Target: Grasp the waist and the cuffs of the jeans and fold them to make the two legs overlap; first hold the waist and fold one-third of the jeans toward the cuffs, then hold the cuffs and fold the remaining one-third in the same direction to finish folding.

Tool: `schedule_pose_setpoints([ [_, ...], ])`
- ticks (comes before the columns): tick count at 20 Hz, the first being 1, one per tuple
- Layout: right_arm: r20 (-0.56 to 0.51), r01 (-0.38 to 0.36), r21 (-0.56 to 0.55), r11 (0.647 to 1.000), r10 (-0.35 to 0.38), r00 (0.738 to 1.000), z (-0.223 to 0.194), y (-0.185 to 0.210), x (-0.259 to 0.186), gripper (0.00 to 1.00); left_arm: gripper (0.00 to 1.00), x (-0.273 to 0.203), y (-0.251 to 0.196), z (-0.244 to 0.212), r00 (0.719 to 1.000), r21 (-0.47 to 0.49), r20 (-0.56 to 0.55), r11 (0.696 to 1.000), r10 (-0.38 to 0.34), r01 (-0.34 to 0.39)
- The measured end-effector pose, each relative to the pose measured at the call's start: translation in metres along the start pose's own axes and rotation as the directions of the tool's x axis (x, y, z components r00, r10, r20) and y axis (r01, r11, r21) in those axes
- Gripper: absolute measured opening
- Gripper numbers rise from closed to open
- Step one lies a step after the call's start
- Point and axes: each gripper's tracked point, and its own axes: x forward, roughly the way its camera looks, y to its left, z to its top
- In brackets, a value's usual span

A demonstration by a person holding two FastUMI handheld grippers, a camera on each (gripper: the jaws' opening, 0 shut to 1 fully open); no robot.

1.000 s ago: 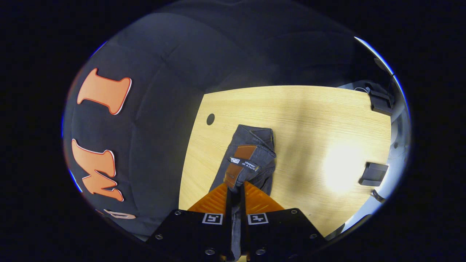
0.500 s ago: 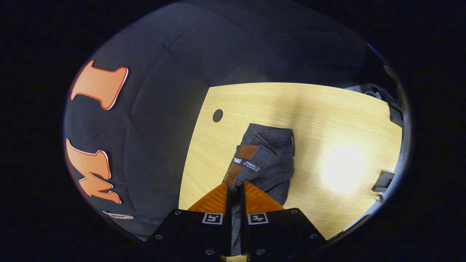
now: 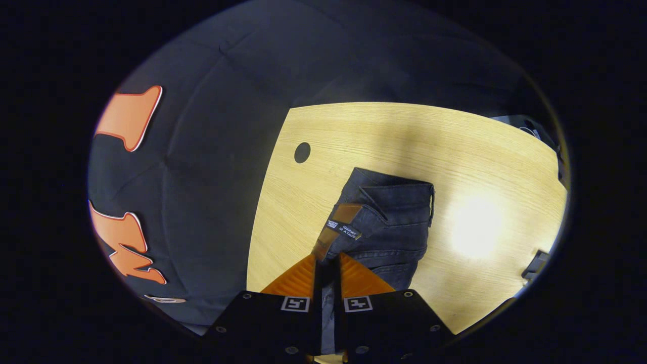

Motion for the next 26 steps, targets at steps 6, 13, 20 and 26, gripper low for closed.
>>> schedule_pose_setpoints([
  [6,0.001,0.003,-0.011,1.000,-0.003,1.000,0.000,-0.002,0.003,0.11,0.81,0.012,0.008,-0.002,0.991,0.027,-0.009,0.990,0.137,-0.137],
  [13,0.000,-0.014,-0.010,1.000,0.014,1.000,0.002,0.000,0.000,0.10,0.02,-0.024,-0.011,0.015,0.991,-0.003,0.088,0.995,-0.100,0.101],
  [20,0.002,-0.054,-0.011,0.998,0.055,0.999,0.004,0.013,-0.016,0.10,0.02,-0.086,-0.048,0.027,0.954,0.028,0.153,0.967,-0.256,0.255],
  [26,-0.002,-0.057,0.000,0.998,0.057,0.998,0.005,0.013,-0.015,0.10,0.02,-0.075,-0.032,0.008,0.985,-0.007,0.063,0.987,-0.162,0.163],
])
